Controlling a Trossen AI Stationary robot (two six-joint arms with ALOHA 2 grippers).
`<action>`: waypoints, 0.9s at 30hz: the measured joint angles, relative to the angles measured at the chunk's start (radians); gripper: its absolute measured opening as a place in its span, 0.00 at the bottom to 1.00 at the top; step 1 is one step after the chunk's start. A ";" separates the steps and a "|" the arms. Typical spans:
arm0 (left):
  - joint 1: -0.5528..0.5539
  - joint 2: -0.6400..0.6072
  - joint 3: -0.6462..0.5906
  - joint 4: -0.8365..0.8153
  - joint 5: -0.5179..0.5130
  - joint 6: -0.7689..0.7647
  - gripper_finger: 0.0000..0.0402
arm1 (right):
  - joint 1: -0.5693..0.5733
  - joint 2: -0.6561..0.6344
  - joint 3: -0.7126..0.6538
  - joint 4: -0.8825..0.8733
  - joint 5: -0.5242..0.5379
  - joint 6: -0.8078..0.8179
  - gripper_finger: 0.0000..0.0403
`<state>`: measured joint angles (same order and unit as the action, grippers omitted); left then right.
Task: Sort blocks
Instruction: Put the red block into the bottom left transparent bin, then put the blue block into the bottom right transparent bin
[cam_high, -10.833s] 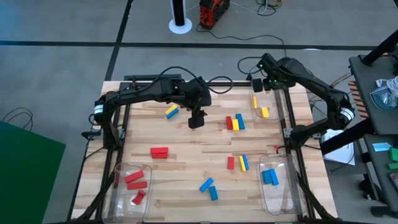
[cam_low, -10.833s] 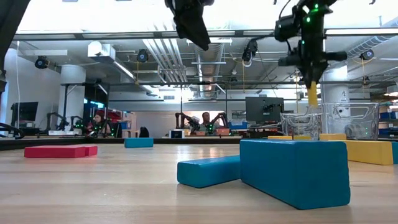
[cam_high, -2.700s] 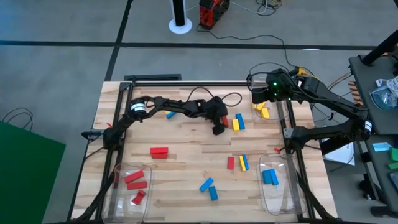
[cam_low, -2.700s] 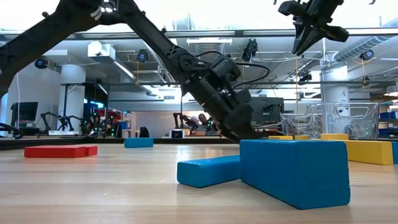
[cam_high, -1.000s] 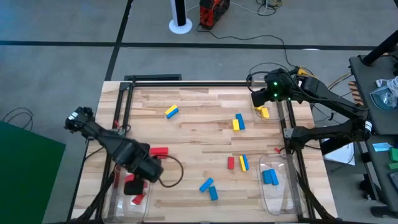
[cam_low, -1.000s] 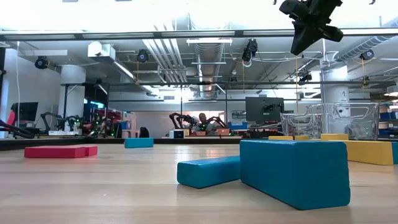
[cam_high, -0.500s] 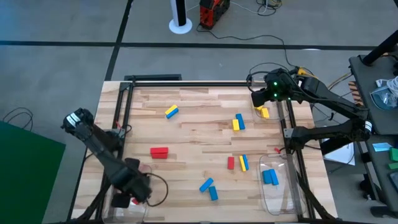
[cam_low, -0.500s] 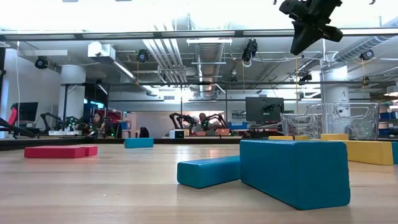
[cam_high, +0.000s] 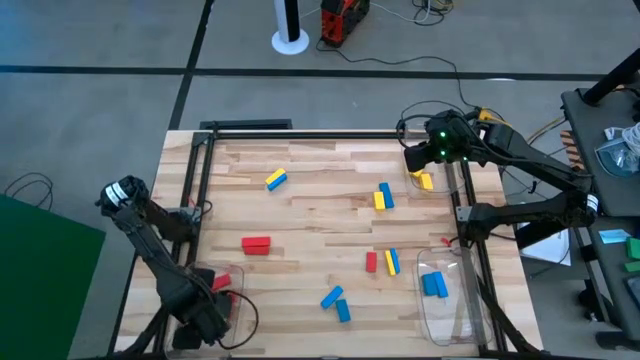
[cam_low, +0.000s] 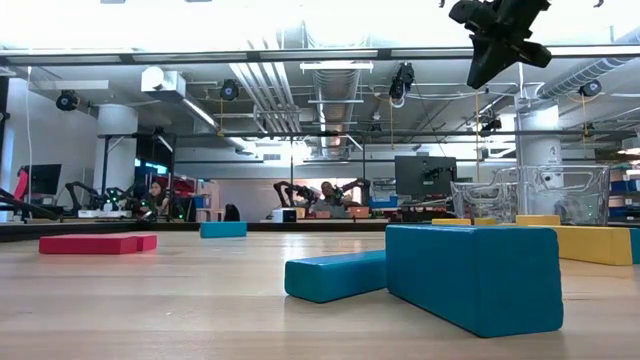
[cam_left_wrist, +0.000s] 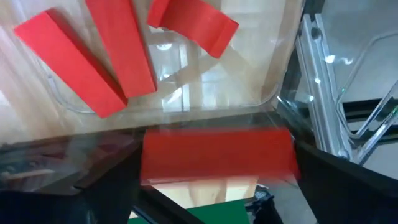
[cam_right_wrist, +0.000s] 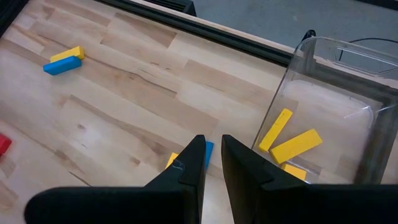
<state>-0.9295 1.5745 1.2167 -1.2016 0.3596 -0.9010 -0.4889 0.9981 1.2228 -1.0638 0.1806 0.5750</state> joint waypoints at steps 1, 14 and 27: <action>0.000 0.000 0.000 -0.002 0.001 -0.006 0.94 | 0.000 0.000 0.000 0.000 0.000 0.000 0.11; 0.012 -0.005 0.041 -0.069 0.046 -0.008 0.98 | 0.000 0.000 0.000 0.001 0.000 0.000 0.11; 0.189 -0.006 0.301 -0.258 -0.410 0.018 0.98 | 0.000 0.000 -0.001 0.199 -0.065 0.036 0.11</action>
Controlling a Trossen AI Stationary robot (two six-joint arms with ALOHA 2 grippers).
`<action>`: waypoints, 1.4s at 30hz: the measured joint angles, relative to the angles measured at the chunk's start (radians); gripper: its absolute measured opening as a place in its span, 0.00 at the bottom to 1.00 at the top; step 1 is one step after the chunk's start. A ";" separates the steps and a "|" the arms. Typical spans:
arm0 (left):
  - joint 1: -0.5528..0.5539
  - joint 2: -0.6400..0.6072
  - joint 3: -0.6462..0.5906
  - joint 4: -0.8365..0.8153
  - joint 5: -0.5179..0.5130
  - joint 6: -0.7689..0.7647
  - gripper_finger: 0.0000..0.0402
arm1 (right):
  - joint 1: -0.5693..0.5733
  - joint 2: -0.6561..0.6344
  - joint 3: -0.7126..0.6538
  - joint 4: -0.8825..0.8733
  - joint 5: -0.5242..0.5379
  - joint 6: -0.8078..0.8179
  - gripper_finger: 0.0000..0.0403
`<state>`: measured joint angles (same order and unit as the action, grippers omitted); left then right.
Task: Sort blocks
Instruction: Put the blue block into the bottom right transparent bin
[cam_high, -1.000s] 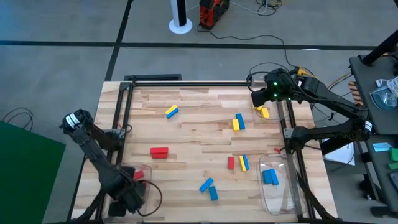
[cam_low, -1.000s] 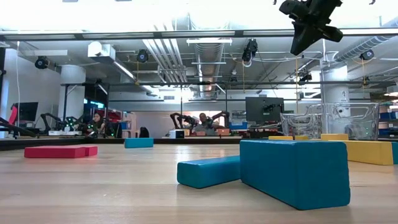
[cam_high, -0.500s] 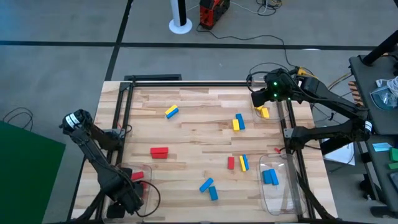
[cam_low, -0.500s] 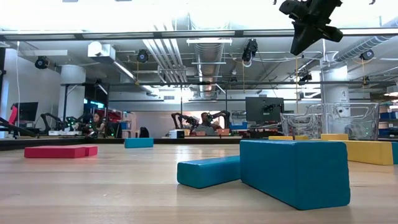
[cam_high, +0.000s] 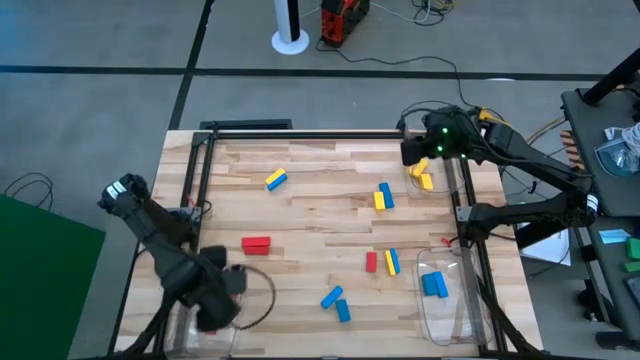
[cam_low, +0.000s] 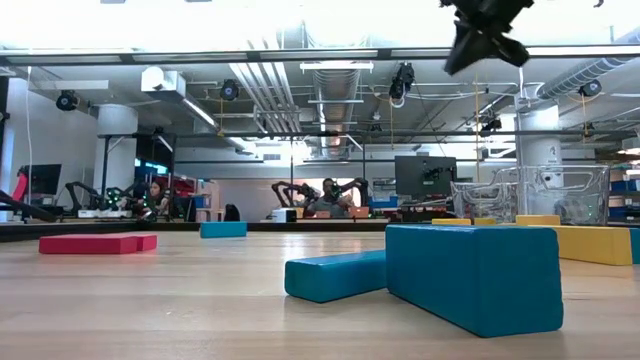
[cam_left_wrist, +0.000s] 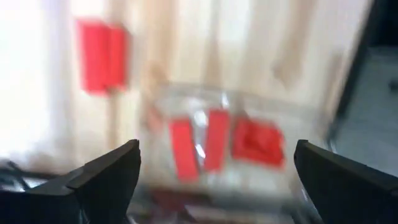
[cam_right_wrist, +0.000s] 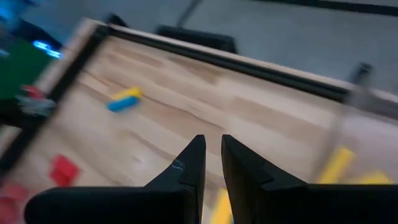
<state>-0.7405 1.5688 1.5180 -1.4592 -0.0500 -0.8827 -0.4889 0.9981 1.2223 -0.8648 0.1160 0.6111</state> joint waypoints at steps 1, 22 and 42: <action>0.025 0.000 0.006 0.000 -0.040 0.013 0.98 | 0.000 0.000 0.000 0.031 -0.018 0.001 0.11; 0.444 -0.146 -0.233 0.499 -0.326 0.374 0.98 | 0.063 0.135 0.032 0.189 -0.266 0.060 0.11; 0.700 -0.398 -0.399 1.025 -0.332 0.481 0.98 | 0.096 0.474 0.282 -0.306 -0.240 0.160 0.32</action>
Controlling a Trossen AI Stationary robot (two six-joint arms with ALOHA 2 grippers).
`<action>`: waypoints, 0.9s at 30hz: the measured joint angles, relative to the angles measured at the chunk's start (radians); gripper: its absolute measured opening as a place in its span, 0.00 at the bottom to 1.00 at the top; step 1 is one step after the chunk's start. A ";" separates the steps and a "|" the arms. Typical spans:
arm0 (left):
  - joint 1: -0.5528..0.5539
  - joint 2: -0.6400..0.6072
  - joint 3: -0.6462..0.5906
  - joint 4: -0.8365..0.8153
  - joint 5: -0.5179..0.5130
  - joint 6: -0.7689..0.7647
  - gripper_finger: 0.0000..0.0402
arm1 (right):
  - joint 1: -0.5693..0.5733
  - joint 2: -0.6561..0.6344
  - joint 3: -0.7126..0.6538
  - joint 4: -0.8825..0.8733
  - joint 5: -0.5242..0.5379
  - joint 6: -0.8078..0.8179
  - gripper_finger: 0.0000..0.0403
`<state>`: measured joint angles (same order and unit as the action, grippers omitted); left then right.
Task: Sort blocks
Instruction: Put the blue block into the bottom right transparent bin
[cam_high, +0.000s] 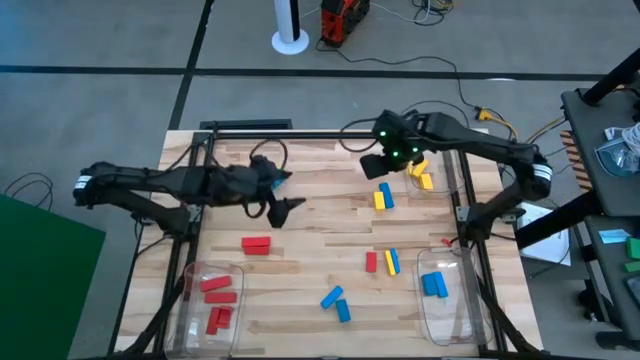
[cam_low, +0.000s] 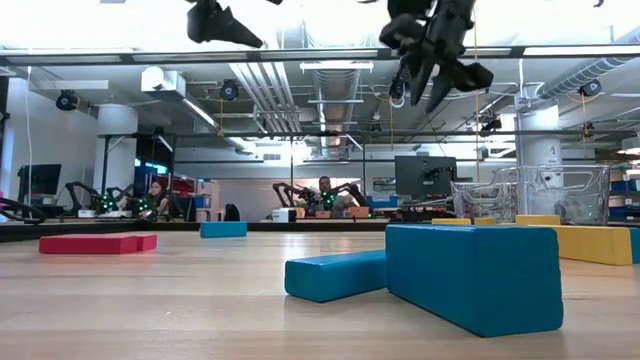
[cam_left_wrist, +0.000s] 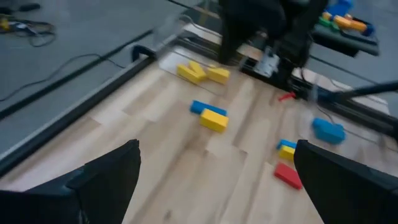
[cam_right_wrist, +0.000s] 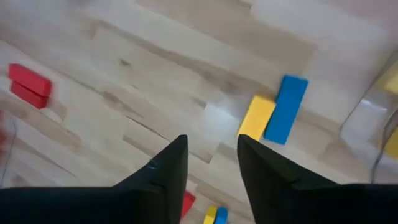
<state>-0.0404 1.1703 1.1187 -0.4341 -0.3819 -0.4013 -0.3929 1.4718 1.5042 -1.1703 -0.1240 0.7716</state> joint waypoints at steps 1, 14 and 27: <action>0.017 -0.007 0.000 0.000 -0.001 0.000 0.98 | 0.005 0.012 0.001 -0.003 -0.004 0.011 0.34; 0.265 -0.035 0.000 -0.022 -0.002 0.000 0.98 | 0.111 0.102 0.006 -0.010 -0.014 0.123 0.49; 0.337 0.014 0.000 -0.032 0.231 0.120 0.98 | 0.325 0.121 0.006 -0.018 -0.014 -0.091 0.49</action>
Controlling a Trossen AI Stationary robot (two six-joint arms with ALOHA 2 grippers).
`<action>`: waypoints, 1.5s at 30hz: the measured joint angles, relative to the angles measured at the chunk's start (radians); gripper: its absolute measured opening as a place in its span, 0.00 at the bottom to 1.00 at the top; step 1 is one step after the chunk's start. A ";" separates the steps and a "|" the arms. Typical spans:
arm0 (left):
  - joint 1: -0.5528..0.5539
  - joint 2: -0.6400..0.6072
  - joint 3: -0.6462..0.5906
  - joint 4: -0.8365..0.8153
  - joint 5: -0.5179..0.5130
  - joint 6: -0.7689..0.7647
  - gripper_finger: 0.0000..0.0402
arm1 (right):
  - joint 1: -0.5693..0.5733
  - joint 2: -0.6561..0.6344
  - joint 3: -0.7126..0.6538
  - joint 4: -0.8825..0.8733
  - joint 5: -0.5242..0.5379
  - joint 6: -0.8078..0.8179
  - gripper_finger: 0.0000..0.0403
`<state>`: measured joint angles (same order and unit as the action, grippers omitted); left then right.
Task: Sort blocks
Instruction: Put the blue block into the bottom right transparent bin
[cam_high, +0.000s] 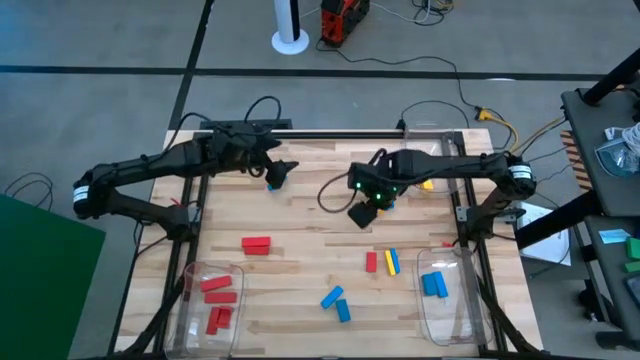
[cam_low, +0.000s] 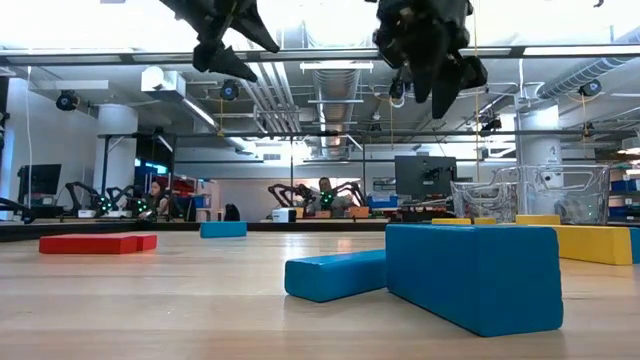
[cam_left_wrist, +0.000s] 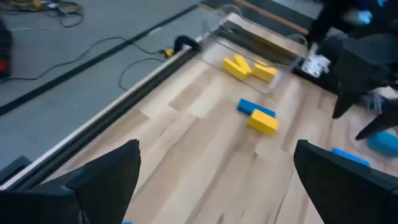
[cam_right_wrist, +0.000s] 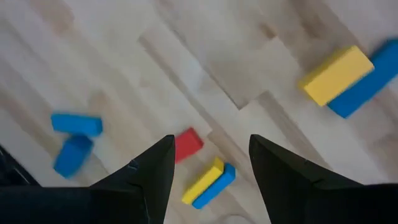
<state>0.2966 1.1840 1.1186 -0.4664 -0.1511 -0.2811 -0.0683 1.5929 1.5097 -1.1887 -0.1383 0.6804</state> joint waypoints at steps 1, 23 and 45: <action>0.000 0.004 0.000 -0.001 0.012 0.006 0.98 | 0.019 0.000 0.000 -0.001 0.001 -0.039 0.49; 0.000 0.087 0.000 0.002 0.013 0.041 0.98 | 0.285 0.016 -0.039 0.030 0.140 -0.312 0.52; -0.002 0.075 0.000 -0.115 0.234 0.139 0.98 | 0.351 0.072 -0.057 0.041 0.210 -0.341 0.80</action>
<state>0.2951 1.2594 1.1183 -0.5814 0.0825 -0.1425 0.2828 1.6650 1.4525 -1.1478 0.0715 0.3394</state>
